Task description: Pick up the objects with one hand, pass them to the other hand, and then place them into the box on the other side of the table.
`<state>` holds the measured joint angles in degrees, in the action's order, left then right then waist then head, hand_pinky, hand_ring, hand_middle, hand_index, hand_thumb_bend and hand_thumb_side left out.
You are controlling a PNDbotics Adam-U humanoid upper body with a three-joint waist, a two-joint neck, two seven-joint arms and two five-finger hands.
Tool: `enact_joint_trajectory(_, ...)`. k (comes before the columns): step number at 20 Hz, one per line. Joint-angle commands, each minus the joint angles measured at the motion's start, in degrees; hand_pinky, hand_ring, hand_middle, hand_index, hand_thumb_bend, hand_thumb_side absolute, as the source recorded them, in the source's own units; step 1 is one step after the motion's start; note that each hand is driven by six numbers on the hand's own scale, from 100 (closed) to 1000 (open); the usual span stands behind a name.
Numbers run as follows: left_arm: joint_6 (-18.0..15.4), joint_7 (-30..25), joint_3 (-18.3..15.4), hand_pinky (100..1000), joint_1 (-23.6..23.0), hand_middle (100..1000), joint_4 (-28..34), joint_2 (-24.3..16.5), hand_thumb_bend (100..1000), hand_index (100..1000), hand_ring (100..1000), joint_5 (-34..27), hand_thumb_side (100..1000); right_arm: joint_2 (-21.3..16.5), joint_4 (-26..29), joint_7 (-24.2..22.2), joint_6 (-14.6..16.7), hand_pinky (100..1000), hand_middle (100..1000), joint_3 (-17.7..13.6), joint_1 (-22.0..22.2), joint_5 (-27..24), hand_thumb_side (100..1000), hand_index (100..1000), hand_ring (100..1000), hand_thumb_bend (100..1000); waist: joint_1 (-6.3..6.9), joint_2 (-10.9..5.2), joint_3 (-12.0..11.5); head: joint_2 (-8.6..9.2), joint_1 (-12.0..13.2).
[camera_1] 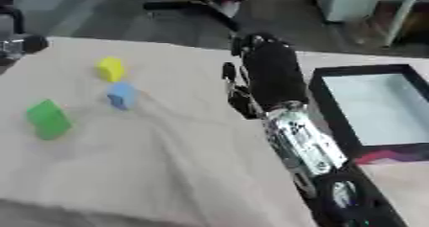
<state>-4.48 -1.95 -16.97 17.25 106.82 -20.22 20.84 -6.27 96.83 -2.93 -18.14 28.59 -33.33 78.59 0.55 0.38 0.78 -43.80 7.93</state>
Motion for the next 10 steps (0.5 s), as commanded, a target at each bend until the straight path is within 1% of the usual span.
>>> enact_joint_trajectory(1,1.76,0.74,-0.98,647,-0.25,644,3.94,1.19,1000,780,630,-1.73,590,0.45,1.27,0.99,-0.26,413,461,-0.86,-0.33,0.64,274,645,646,100,0.1,-0.8,-0.06,-0.32,-0.54)
enact_joint_trajectory(4,2.66,0.94,-1.04,645,-0.67,640,4.62,1.72,1000,778,627,-2.54,589,0.61,1.25,1.43,-0.31,412,464,-0.96,-0.05,0.74,272,651,647,100,0.08,-0.79,0.05,-0.32,-0.71)
enact_joint_trajectory(10,2.98,0.75,-1.04,643,-0.98,638,4.64,1.83,1000,777,626,-2.79,581,0.84,1.23,1.64,-0.19,407,469,-0.79,0.26,0.42,271,667,648,100,-0.01,-0.7,0.03,-0.32,-0.98)
